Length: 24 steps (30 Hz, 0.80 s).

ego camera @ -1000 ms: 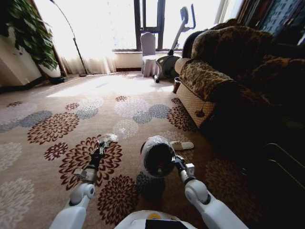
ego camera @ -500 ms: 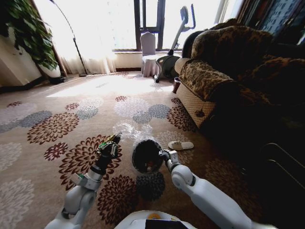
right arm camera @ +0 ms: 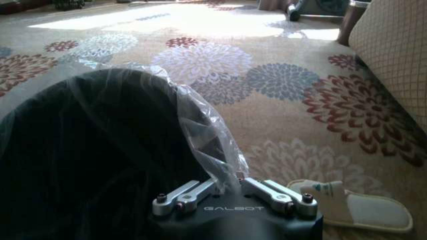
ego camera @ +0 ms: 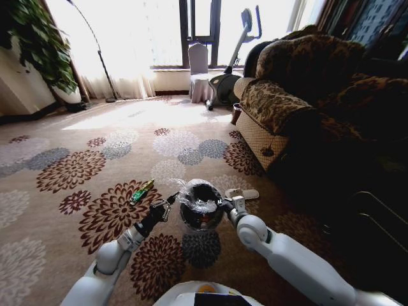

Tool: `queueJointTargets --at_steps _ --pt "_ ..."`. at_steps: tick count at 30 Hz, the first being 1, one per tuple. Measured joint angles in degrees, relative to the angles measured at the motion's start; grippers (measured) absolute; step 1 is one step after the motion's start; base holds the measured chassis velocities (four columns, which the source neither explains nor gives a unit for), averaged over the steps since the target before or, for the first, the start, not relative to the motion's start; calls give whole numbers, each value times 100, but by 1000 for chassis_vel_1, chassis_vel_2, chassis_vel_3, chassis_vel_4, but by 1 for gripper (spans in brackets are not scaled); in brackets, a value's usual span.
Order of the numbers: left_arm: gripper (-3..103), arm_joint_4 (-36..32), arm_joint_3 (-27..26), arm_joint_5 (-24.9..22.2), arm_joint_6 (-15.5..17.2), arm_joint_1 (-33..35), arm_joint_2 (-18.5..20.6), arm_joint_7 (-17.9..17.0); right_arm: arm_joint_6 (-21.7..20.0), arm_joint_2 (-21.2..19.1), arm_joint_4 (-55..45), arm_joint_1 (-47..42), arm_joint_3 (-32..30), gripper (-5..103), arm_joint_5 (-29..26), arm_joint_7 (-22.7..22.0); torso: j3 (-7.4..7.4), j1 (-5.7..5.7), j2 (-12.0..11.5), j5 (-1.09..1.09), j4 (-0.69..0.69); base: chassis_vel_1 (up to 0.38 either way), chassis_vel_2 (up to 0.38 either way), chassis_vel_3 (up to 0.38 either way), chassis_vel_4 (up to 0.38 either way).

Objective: Pick up the trash from the ground and place it into the trash bin.

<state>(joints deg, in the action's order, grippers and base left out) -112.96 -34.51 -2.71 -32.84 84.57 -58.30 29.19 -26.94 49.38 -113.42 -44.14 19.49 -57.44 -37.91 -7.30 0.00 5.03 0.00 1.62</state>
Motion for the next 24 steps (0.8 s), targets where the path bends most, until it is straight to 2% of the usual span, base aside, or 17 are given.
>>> queueJointTargets --at_steps 1,2,3,5,6,9,14,24 --pt "0 1 -9 224 -93 -96 123 98 -15 -33 -21 34 14 0 -62 -16 0 0 0 -1 0 0 0 0 0" --pt "0 38 40 632 -278 -346 391 343 -35 -92 -76 109 68 0 -230 -75 0 0 0 1 0 0 0 0 0" --pt "0 38 40 632 -278 -346 391 343 -35 -92 -76 109 68 0 -230 -75 0 0 0 1 0 0 0 0 0" --pt "0 158 204 1107 -464 -675 635 569 -59 -156 -153 164 142 0 -369 -128 0 0 0 0 1 0 0 0 0" --pt "0 158 204 1107 -464 -675 635 569 -59 -156 -153 164 142 0 -369 -128 0 0 0 0 1 0 0 0 0" --pt "0 392 531 1684 -705 -1150 819 748 -84 -277 -304 178 207 0 -497 -158 0 0 0 -1 0 0 0 0 0" --pt "0 578 855 2003 -780 -1673 846 815 -96 -425 -473 121 266 0 -525 -145 0 0 0 -1 -1 0 0 0 0" --pt "0 724 1268 2047 -817 -2147 822 880 -100 -357 -495 116 364 0 -586 -144 1 0 0 1 0 0 0 0 0"
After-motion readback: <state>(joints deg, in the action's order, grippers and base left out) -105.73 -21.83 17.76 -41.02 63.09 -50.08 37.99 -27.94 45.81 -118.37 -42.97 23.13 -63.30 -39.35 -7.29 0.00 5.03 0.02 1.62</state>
